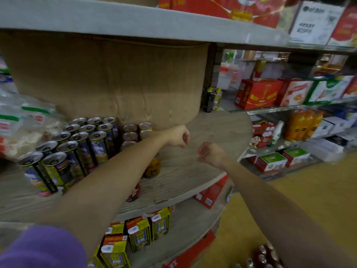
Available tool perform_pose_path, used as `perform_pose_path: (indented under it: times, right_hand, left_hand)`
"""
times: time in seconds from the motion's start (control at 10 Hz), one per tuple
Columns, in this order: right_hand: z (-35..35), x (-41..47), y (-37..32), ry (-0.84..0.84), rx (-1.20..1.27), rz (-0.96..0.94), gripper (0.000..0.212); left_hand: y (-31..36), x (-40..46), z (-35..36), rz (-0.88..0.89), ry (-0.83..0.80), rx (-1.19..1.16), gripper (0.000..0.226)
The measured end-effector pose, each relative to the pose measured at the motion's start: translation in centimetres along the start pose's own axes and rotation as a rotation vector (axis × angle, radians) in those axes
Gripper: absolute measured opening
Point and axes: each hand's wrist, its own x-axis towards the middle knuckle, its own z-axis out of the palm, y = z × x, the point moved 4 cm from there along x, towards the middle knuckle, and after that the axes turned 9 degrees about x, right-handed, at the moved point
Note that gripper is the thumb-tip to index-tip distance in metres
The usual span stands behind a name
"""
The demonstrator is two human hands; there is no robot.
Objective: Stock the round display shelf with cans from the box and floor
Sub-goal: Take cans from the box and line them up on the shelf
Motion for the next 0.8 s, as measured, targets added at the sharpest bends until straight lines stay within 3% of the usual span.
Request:
perform_pose_path:
  times: [0.2,0.3,0.4,0.6,0.7,0.8]
  right_hand:
    - [-7.7,-6.1,10.3,0.140,-0.160,0.194,0.023]
    - [-9.8,-10.4,15.2,0.144,-0.138,0.387,0.021]
    - [-10.3,-13.9,20.8,0.131,-0.129,0.521,0.032]
    - [-6.3,-20.4,31.6,0.108,0.035,0.732,0.033]
    - [-1.4,-22.8,37.6,0.032,0.036,0.698,0.040]
    - [3.7,-25.8,43.5,-0.041,0.042,0.750,0.029]
  left_hand:
    - [11.9,5.4,6.0,0.240,-0.149,-0.059,0.013]
    - [17.8,7.0,9.9,0.331,-0.237,-0.034,0.014]
    - [22.2,8.0,15.4,0.401,-0.323,0.014,0.014]
    - [26.3,6.5,30.4,0.363,-0.524,0.027,0.011]
    - [26.9,4.7,36.7,0.273,-0.615,-0.028,0.015]
    - [27.1,1.4,44.8,0.130,-0.716,-0.075,0.006]
